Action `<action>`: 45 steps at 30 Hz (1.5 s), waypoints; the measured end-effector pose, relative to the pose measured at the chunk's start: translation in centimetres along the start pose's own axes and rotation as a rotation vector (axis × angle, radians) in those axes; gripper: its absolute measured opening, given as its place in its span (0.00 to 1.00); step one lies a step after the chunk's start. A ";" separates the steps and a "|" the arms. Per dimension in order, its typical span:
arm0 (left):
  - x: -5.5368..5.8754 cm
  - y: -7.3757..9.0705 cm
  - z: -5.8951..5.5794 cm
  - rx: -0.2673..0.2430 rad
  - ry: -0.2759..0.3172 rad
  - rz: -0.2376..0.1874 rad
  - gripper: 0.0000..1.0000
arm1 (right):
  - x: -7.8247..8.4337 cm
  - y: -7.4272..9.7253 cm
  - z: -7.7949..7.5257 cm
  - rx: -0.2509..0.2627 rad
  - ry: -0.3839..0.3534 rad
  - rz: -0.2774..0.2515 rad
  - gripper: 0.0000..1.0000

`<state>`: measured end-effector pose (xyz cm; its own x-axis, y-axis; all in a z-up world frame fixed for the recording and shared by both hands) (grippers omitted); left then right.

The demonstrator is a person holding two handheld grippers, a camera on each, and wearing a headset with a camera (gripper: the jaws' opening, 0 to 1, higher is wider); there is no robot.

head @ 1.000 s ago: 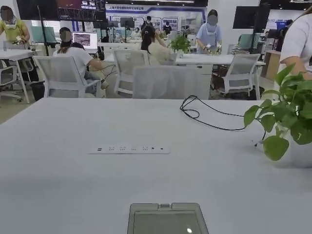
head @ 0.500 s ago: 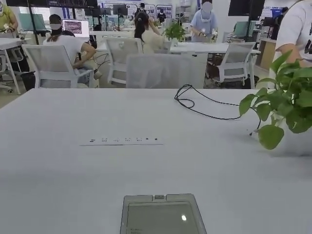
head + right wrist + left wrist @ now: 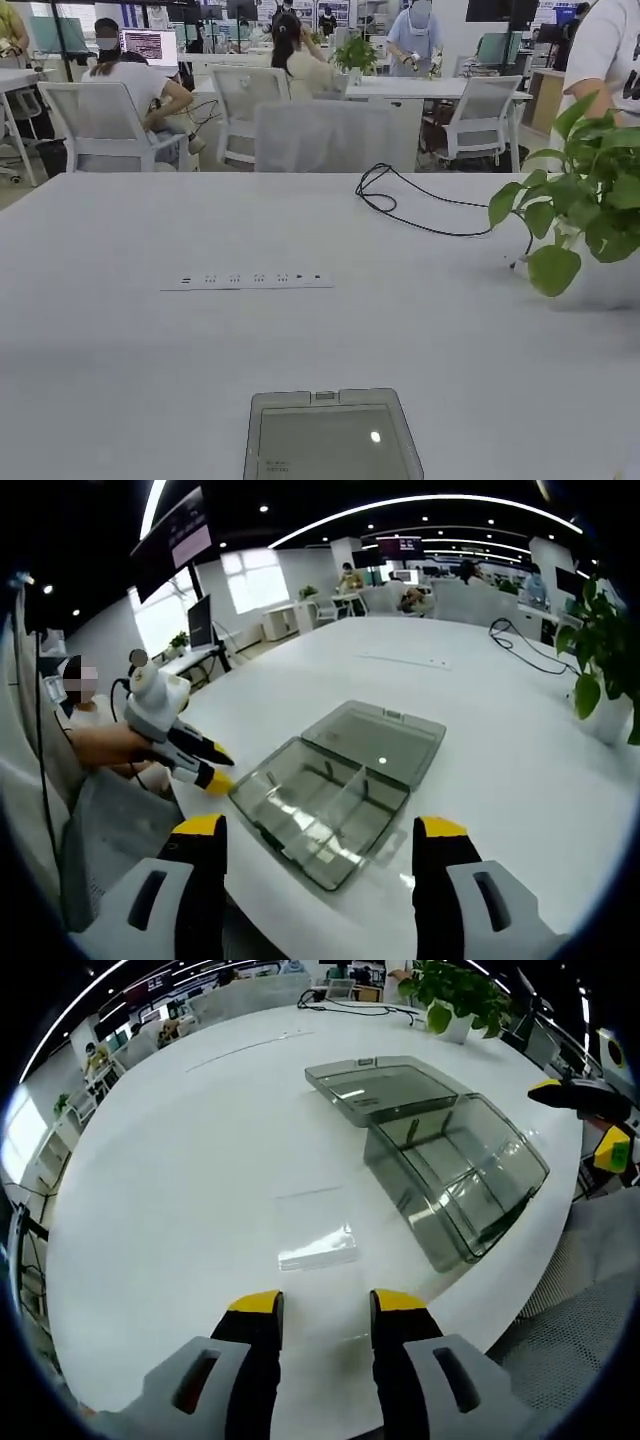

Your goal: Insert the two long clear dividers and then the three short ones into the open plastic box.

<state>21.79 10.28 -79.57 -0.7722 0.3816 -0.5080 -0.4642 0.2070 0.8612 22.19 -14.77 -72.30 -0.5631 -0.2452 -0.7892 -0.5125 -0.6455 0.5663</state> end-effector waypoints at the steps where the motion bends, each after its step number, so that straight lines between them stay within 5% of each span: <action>1: 0.0 0.0 0.0 0.000 0.001 0.002 0.33 | 0.0 0.0 0.0 0.000 -0.001 0.001 0.77; 11: -0.2 -0.1 0.2 -0.001 0.030 0.035 0.32 | 0.2 -0.1 0.2 0.002 0.008 0.015 0.76; 27: 0.0 0.4 0.4 0.010 0.093 0.017 0.30 | -0.1 -0.1 0.2 0.006 -0.046 0.008 0.74; 45: -1.3 3.3 -0.2 0.019 0.175 -0.312 0.30 | -2.7 -1.5 2.3 -0.022 -0.163 -0.093 0.57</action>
<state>21.13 10.31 -76.07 -0.6580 0.1375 -0.7404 -0.6825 0.3065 0.6635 23.01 -11.47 -70.49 -0.6126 -0.0645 -0.7878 -0.5537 -0.6762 0.4860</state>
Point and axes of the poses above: the centre of the closed fingertips' face, and the gripper's own axes: y roughly backward along the fingers, z roughly to its left, x roughly out of its underside, the point moved 6 cm from there along y, roughly backward along the fingers, and after that the axes turned 2 degrees about -y, right-handed, at the moved point
